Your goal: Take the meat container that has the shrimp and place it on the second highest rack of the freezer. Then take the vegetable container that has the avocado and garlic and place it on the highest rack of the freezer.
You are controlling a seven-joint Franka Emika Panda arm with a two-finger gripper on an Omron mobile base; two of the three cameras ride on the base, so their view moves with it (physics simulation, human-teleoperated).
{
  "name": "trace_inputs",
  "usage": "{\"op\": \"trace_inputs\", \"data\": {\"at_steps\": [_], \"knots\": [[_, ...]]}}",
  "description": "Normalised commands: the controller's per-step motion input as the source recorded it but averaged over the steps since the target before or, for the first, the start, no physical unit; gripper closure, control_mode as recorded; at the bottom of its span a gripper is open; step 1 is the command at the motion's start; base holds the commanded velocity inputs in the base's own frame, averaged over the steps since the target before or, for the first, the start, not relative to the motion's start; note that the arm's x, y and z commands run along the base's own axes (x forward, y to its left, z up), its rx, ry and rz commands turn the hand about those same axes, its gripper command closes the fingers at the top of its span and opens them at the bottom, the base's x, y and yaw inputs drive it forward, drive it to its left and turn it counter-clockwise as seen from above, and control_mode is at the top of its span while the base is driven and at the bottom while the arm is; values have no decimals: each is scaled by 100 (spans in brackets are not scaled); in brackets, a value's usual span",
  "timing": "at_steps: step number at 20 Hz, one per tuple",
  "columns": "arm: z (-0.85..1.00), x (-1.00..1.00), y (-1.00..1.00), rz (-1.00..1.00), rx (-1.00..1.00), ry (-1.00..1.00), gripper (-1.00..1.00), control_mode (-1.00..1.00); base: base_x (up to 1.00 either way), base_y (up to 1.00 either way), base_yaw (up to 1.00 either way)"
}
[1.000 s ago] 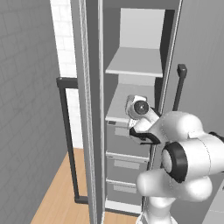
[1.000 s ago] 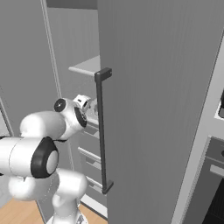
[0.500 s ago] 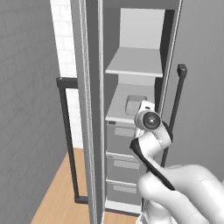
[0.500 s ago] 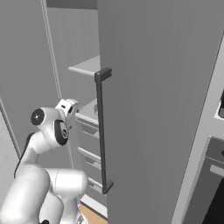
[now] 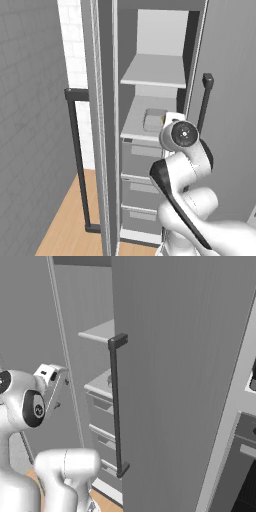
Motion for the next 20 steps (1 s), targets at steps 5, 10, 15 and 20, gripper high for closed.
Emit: {"op": "trace_inputs", "data": {"at_steps": [5, 10, 15, 20], "knots": [[52, -87, -13, 0, 0, 1, -100, -100, 0, 0, 0], [-8, -30, -5, 0, 0, 4, -100, -100, 0, 0, 0], [-22, -6, 1, 0, -1, -1, -100, 100, -39, 0, -2], [0, 0, 0, 0, 0, 0, -100, 100, -100, 0, -43]]}}
